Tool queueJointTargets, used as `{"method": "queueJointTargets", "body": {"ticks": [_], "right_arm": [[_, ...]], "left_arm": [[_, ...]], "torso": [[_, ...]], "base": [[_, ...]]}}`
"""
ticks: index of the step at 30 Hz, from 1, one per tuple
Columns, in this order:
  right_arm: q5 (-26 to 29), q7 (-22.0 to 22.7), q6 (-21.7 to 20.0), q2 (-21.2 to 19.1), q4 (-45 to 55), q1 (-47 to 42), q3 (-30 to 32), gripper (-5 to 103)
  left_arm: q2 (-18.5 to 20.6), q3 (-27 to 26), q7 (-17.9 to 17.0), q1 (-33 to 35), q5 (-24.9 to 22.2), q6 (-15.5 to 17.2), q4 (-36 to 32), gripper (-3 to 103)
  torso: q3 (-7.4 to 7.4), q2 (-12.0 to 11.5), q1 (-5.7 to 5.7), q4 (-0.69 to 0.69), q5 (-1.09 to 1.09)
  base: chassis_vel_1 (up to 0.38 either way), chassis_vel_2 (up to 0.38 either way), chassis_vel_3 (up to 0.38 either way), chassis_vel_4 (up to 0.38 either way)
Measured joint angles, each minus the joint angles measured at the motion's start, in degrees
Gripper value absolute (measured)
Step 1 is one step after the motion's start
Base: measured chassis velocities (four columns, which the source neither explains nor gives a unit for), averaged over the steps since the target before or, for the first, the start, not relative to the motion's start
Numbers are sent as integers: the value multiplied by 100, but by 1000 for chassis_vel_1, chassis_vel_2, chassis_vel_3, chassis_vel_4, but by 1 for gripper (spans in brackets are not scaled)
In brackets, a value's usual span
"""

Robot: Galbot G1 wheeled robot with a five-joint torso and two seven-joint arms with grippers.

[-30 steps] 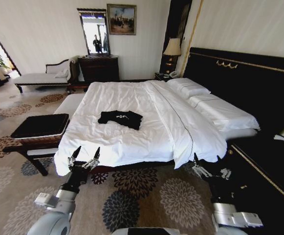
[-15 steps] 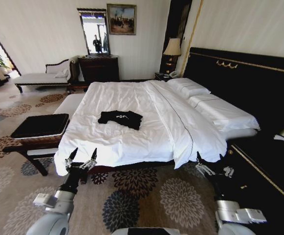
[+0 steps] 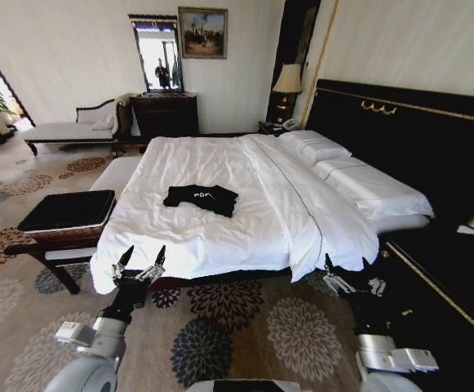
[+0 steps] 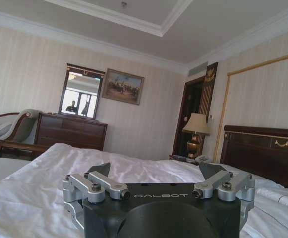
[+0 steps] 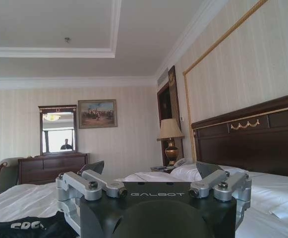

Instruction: Fold the clothes on the bed and place them into the basket.

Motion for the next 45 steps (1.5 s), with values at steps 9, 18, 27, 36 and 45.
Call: {"method": "queueJointTargets", "body": {"ticks": [9, 18, 27, 36, 45], "right_arm": [[-38, -36, 17, 19, -67, 42, -40, 100], [-47, -41, 37, 17, -102, 59, -42, 100], [-56, -78, 74, 33, -133, 71, -41, 100], [-82, -80, 76, 38, -196, 97, -49, 100], [-9, -82, 95, 33, -254, 121, -49, 100]], "left_arm": [[-20, -1, -31, 26, 67, -90, 69, 100], [-51, 3, -52, 25, 109, -132, 115, 100], [-39, 19, -61, -23, 128, -138, 157, 100], [1, -38, -75, -29, 96, -161, 187, 100], [-6, -50, -80, -9, 97, -197, 192, 100]], "torso": [[1, -1, 2, 0, -1], [1, -1, 2, 0, 0], [0, -1, 1, 0, 0], [0, -1, 2, -1, -1], [0, -1, 1, 0, -2]], "base": [[-102, 107, 92, -101], [-75, 95, 90, -102], [-78, 138, 73, -153], [-46, 235, 40, -222], [-59, 211, 68, -203]]}}
